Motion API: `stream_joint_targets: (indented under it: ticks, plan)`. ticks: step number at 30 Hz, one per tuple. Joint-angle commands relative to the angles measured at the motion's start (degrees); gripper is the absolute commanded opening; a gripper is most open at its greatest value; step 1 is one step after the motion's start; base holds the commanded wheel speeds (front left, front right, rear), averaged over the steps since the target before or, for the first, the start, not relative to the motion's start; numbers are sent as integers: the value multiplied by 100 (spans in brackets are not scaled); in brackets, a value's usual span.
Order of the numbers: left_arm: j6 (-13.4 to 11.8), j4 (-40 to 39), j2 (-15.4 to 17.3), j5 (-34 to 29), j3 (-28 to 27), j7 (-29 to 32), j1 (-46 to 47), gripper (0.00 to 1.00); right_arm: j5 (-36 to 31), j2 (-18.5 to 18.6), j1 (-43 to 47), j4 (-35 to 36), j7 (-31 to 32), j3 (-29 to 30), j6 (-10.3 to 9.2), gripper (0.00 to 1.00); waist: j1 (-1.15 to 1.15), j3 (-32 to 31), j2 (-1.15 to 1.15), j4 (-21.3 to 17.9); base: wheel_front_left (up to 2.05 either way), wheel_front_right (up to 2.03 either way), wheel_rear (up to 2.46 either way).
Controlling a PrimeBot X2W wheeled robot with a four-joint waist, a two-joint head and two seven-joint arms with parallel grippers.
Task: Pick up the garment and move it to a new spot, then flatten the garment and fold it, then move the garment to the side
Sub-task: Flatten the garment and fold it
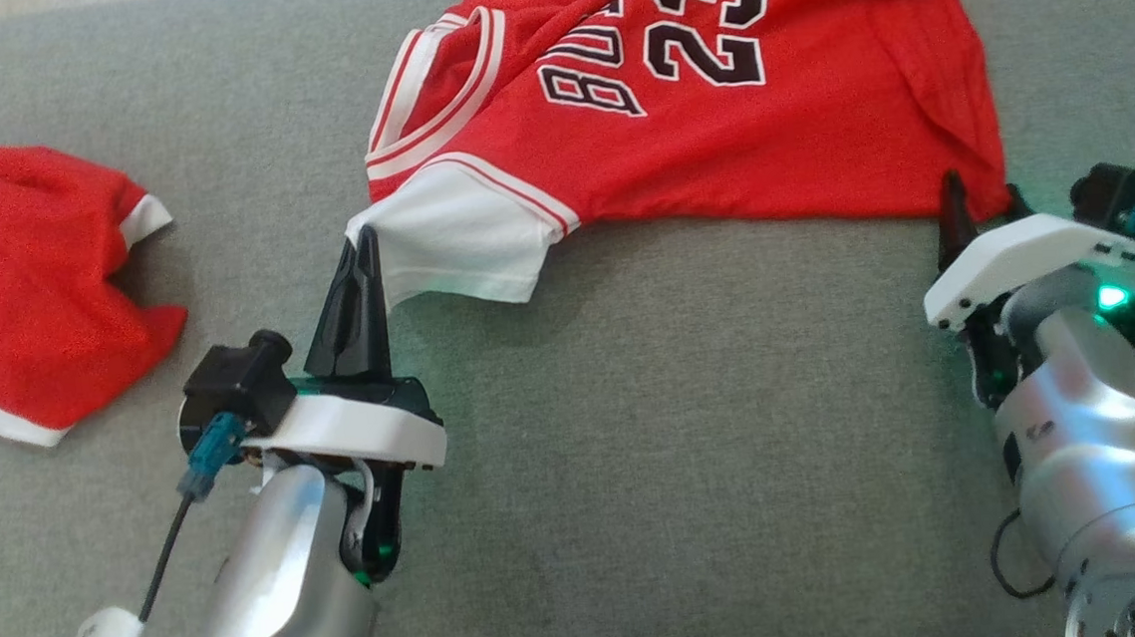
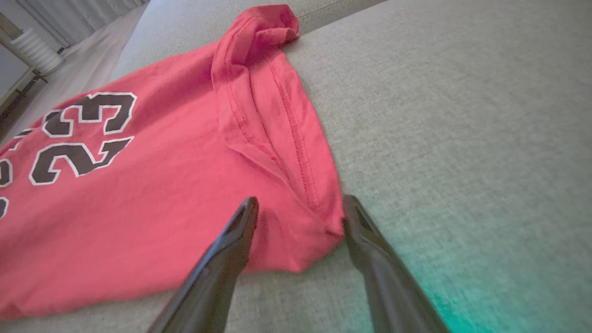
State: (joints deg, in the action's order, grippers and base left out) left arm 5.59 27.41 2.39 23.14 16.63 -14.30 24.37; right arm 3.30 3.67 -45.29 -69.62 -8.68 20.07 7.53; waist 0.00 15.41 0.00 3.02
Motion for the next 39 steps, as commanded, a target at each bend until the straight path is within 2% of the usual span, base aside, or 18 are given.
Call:
stream_joint_targets:
  ticks: [1, 2, 7, 11, 15, 16, 19, 22, 28, 33, 39]
  plan:
    - [-9, -152, 53, -37, -199, -70, 158, 0, -97, -80, -103, -77, -156, -179, -4, 10, 0, -58, 0, -70, 0, 0, 0]
    - [-10, -143, 53, -47, -215, -70, 148, 0, -118, -80, -136, -125, -225, -206, -4, 0, 0, -81, 0, -101, 0, 0, 0]
    - [-8, -58, 75, -95, -328, -70, 82, 0, 69, -80, -297, -280, -498, -483, -4, 0, 0, -293, 0, -263, 0, 0, 0]
    - [14, -81, 86, 63, -538, -70, 65, 0, 474, -80, -401, -266, -600, -1154, -4, 0, 0, -516, 0, -395, 0, 0, 0]
    - [56, -178, 139, 293, -735, -68, 162, 0, 1206, -80, -464, 171, -620, -1850, -4, 0, 0, -777, 0, -523, 0, 0, 0]
    - [56, -178, 139, 293, -735, -68, 162, 0, 1206, -80, -464, 171, -620, -1850, -4, 0, 0, -777, 0, -523, 0, 0, 0]
    - [91, -380, 230, 521, -869, 6, 362, 0, 1612, -80, -517, 795, -598, -2375, -4, 0, 0, -948, 0, -626, 0, 0, 0]
    - [107, -737, 338, 767, -1055, 138, 656, 0, 1861, -57, -618, 1557, -412, -2664, -4, 0, 0, -1135, 0, -718, 0, 0, 0]
    - [-55, -1754, 490, 1129, -1440, 460, 1258, 0, 2224, 459, -629, 3525, 62, -2960, -4, 0, 0, -1522, 0, -823, 0, 0, 0]
    - [-313, -2774, 618, 1186, -1622, 729, 1586, 0, 2235, 752, -363, 5162, 516, -2772, -4, 0, 0, -1664, 0, -884, 0, 0, 0]
    - [-633, -3882, 693, 1227, -1753, 1077, 1671, 0, 1744, 601, 238, 6850, 1303, -2206, -4, 0, 0, -1673, 0, -912, 0, 0, 0]
